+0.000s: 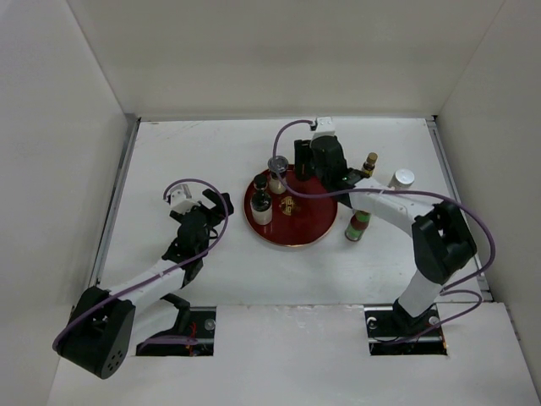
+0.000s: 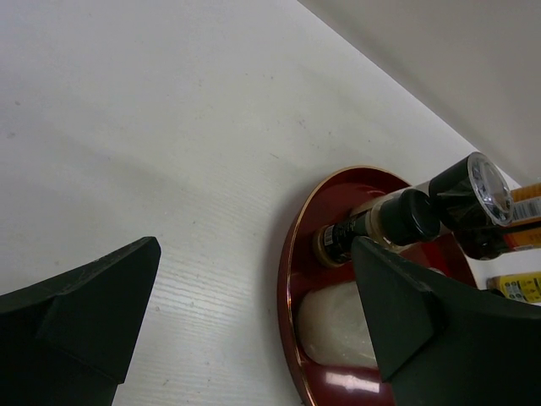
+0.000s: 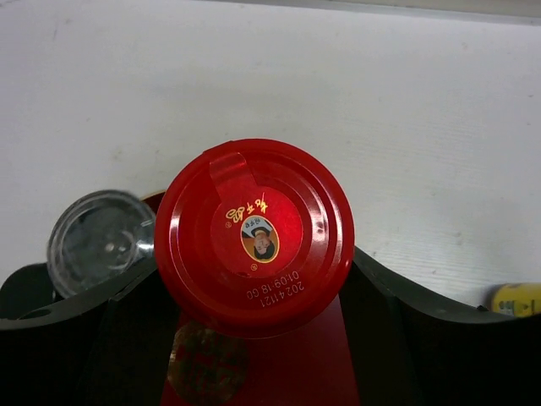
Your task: Organize the condiment bottles
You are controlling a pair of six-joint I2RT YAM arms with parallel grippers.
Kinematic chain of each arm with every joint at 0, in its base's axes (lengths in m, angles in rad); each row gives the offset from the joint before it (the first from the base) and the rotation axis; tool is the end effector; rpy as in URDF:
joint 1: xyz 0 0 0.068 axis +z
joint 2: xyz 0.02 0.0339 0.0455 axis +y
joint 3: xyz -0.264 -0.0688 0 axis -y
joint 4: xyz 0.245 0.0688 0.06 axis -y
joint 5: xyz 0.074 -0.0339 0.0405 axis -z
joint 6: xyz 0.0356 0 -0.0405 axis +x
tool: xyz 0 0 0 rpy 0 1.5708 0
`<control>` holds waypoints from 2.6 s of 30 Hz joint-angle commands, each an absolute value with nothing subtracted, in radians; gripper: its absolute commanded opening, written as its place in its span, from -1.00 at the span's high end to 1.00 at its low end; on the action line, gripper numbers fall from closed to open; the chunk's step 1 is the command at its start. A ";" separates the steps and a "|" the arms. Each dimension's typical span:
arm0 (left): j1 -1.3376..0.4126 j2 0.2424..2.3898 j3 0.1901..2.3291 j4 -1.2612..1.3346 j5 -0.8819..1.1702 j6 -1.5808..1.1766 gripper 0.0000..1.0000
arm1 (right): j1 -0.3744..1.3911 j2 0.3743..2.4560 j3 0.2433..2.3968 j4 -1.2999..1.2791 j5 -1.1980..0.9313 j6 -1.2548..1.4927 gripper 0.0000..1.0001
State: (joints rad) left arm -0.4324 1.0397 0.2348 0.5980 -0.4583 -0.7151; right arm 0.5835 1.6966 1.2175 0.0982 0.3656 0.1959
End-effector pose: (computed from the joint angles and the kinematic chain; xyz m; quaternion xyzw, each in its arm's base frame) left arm 0.1909 -0.0708 0.1844 -0.2483 0.7283 -0.1851 0.6113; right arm 0.3390 0.2085 0.2758 -0.0569 0.8188 0.0701 0.5670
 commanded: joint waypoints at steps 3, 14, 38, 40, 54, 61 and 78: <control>-0.423 1.031 0.227 0.652 -0.443 -0.726 -0.99 | 0.605 1.713 1.235 0.299 0.370 0.221 -0.28; -0.423 1.034 0.227 0.653 -0.436 -0.726 -0.99 | 0.625 1.766 1.180 0.336 0.402 0.232 -0.56; -0.427 1.046 0.232 0.655 -0.410 -0.732 -0.99 | 0.657 0.853 0.652 -0.063 0.905 0.348 -1.00; -0.426 1.057 0.235 0.655 -0.413 -0.732 -0.99 | 0.666 0.862 0.634 -0.106 0.878 0.405 -0.99; -0.421 1.055 0.235 0.655 -0.405 -0.733 -0.97 | 0.670 0.979 0.604 -0.048 0.840 0.489 0.33; -0.420 1.065 0.238 0.655 -0.403 -0.733 -0.97 | 0.752 0.917 0.707 0.032 0.907 0.347 0.49; -0.412 1.055 0.235 0.655 -0.393 -0.733 -0.97 | 0.895 1.452 1.092 0.405 0.681 0.172 0.46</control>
State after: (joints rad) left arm -0.4129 1.0626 0.2348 0.6029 -0.4061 -0.7258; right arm 0.8852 1.4223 0.9936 0.1928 0.7345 0.2119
